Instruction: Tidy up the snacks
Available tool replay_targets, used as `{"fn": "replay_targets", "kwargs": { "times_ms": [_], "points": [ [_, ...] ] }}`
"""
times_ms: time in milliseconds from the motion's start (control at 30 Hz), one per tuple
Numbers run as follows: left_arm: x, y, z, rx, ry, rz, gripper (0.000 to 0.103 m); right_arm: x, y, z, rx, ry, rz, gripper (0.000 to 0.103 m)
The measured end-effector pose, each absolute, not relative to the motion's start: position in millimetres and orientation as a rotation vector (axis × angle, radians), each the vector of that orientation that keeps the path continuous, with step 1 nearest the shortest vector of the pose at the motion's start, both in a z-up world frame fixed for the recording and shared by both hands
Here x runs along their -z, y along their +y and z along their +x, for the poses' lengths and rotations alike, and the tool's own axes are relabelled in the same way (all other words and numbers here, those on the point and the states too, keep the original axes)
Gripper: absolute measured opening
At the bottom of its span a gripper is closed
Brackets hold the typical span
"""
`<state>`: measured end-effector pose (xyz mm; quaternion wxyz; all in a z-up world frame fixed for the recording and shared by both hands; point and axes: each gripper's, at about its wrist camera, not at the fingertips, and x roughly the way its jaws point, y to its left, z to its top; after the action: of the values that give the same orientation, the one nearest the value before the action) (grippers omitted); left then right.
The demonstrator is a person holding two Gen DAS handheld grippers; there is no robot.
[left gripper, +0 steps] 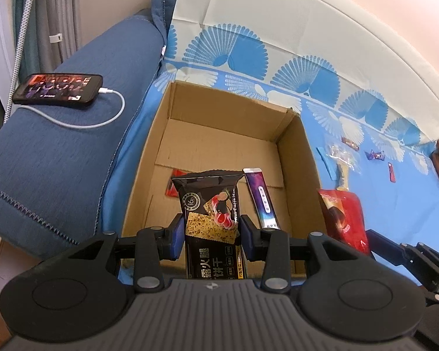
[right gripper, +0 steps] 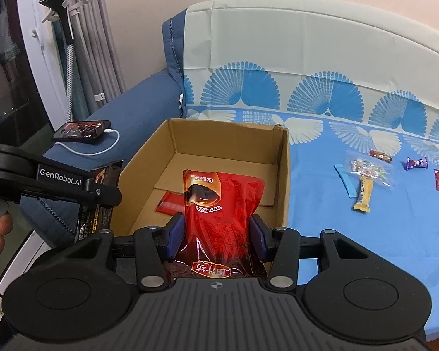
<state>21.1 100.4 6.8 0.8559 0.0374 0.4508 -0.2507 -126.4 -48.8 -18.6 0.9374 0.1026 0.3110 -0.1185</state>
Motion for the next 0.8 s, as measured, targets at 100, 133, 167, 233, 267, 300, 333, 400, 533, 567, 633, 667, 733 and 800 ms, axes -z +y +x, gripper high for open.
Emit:
{"fn": "replay_targets", "kwargs": {
  "times_ms": [100, 133, 167, 233, 267, 300, 333, 400, 533, 567, 633, 667, 733, 800],
  "points": [
    [-1.0, 93.0, 33.0, 0.523, 0.958, 0.082, 0.043, 23.9, -55.3, -113.6, 0.245, 0.646, 0.221, 0.051],
    [1.2, 90.6, 37.0, 0.522, 0.962, 0.083, 0.043, 25.6, -57.5, -109.2, 0.246, 0.650, 0.223, 0.051],
    [3.9, 87.4, 41.0, 0.520, 0.966, 0.087, 0.043, 27.8, -59.4, -105.3, 0.247, 0.654, 0.224, 0.051],
    [9.3, 82.5, 48.8, 0.514, 0.973, 0.094, 0.043, 31.6, -62.7, -97.5, 0.247, 0.662, 0.224, 0.051],
    [12.1, 80.6, 52.5, 0.512, 0.978, 0.096, 0.043, 34.1, -64.5, -93.1, 0.247, 0.668, 0.225, 0.051],
    [15.2, 78.0, 56.2, 0.509, 0.984, 0.098, 0.043, 36.7, -66.2, -88.6, 0.246, 0.674, 0.226, 0.051],
    [18.3, 75.9, 59.8, 0.508, 0.989, 0.100, 0.043, 39.1, -68.0, -84.0, 0.246, 0.680, 0.228, 0.051],
    [25.8, 70.9, 66.8, 0.498, 0.999, 0.108, 0.043, 43.9, -70.2, -76.2, 0.243, 0.691, 0.228, 0.051],
    [41.6, 64.3, 80.8, 0.485, 1.027, 0.122, 0.043, 55.7, -75.8, -59.2, 0.240, 0.720, 0.229, 0.051],
    [45.5, 62.4, 84.4, 0.482, 1.033, 0.125, 0.043, 58.7, -76.7, -55.5, 0.240, 0.727, 0.229, 0.051],
    [51.9, 59.5, 89.9, 0.476, 1.042, 0.133, 0.043, 64.7, -79.0, -48.4, 0.239, 0.743, 0.229, 0.051],
    [54.7, 58.4, 92.5, 0.473, 1.047, 0.136, 0.043, 67.6, -80.1, -45.1, 0.238, 0.750, 0.228, 0.051],
    [59.9, 55.4, 96.9, 0.467, 1.054, 0.143, 0.043, 73.0, -81.6, -38.9, 0.235, 0.763, 0.226, 0.051],
    [65.8, 52.6, 101.2, 0.461, 1.061, 0.153, 0.043, 77.3, -83.0, -33.6, 0.233, 0.773, 0.226, 0.051]
  ]
}}
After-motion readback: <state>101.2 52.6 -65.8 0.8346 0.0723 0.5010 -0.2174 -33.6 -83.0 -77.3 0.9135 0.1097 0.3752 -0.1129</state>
